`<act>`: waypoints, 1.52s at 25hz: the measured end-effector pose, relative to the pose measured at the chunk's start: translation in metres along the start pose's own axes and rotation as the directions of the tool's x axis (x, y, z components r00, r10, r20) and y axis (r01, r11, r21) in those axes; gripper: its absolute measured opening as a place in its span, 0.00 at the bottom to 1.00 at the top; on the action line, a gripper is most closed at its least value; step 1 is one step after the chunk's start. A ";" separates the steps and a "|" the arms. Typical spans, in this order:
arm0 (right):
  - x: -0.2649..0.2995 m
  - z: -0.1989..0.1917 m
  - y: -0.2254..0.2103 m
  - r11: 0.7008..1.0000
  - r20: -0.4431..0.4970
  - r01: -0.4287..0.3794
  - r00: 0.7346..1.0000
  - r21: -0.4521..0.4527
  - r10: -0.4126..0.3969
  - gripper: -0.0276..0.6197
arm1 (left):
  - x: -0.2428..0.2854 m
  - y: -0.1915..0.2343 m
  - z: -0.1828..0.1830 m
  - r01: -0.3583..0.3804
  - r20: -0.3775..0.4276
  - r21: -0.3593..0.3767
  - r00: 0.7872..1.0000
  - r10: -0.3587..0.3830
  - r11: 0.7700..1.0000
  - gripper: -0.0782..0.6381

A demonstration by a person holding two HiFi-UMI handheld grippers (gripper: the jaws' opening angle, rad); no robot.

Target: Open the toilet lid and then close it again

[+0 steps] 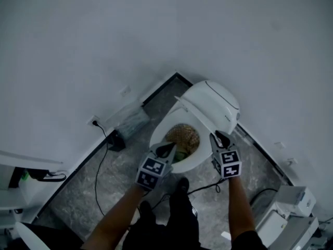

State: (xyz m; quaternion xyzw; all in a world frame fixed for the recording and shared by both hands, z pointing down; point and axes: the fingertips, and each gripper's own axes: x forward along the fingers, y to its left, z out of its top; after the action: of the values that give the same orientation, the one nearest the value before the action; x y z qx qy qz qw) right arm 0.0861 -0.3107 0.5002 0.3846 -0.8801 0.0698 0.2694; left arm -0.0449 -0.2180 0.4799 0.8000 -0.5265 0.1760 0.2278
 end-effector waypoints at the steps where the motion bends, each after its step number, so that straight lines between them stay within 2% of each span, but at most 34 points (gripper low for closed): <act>1: -0.001 -0.004 0.010 1.000 -0.007 0.000 1.000 -0.017 -0.001 0.18 | -0.003 0.002 -0.007 -0.003 -0.005 -0.003 1.000 0.003 1.000 0.12; 4: -0.005 -0.010 0.037 0.998 -0.006 0.005 1.000 -0.056 -0.005 0.19 | -0.009 0.005 -0.026 -0.010 -0.018 -0.007 1.000 0.010 1.000 0.12; 7: -0.004 -0.022 0.055 0.996 0.000 0.012 1.000 -0.091 -0.012 0.19 | -0.011 0.007 -0.030 -0.016 -0.006 -0.002 1.000 0.016 1.000 0.12; 10: -0.004 -0.029 0.070 0.994 0.016 0.021 1.000 -0.109 -0.019 0.20 | -0.007 0.012 -0.021 -0.023 0.020 0.023 1.000 0.022 0.999 0.12; 15: -0.003 -0.042 0.092 0.991 -0.008 0.004 1.000 -0.136 -0.005 0.21 | 0.010 0.018 0.010 -0.024 0.069 0.085 0.997 0.018 0.996 0.12; 18: -0.003 -0.048 0.101 0.985 0.004 0.016 1.000 -0.172 -0.016 0.21 | 0.025 0.020 0.011 -0.021 0.053 0.119 0.999 0.014 0.993 0.12; 22: -0.002 -0.052 0.112 0.974 0.038 0.016 0.999 -0.226 -0.007 0.21 | 0.036 0.022 -0.002 -0.012 0.017 0.124 1.000 0.010 0.992 0.12; 25: -0.010 -0.050 0.117 0.984 0.021 -0.014 1.000 -0.177 0.018 0.21 | 0.038 0.023 -0.010 -0.013 0.005 0.130 1.000 0.013 0.991 0.12; 27: -0.016 -0.044 0.121 0.987 0.045 -0.053 0.997 -0.150 0.060 0.21 | 0.037 0.025 -0.011 -0.013 0.008 0.133 1.000 0.012 0.991 0.12; 30: -0.028 -0.036 0.128 0.993 0.100 -0.114 0.988 -0.032 0.117 0.21 | 0.035 0.027 -0.020 -0.014 -0.008 0.124 1.000 0.015 0.992 0.12; 32: -0.031 -0.032 0.126 0.992 0.123 -0.122 0.986 0.041 0.116 0.19 | 0.035 0.030 -0.031 -0.020 -0.024 0.117 0.999 0.023 0.993 0.12; 35: -0.023 -0.031 0.120 0.988 0.114 -0.099 0.990 0.120 0.085 0.07 | 0.034 0.034 -0.042 -0.019 -0.031 0.113 0.999 0.023 0.993 0.12; 38: -0.008 -0.050 0.122 0.980 0.071 -0.113 0.992 0.164 0.102 0.06 | 0.034 0.037 -0.052 -0.017 -0.034 0.108 0.999 0.021 0.994 0.12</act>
State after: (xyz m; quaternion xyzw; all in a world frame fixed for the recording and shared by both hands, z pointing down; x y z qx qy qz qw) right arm 0.0245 -0.2049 0.5482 0.3598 -0.8985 0.1464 0.2044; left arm -0.0680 -0.2273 0.5475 0.8028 -0.5197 0.2203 0.1920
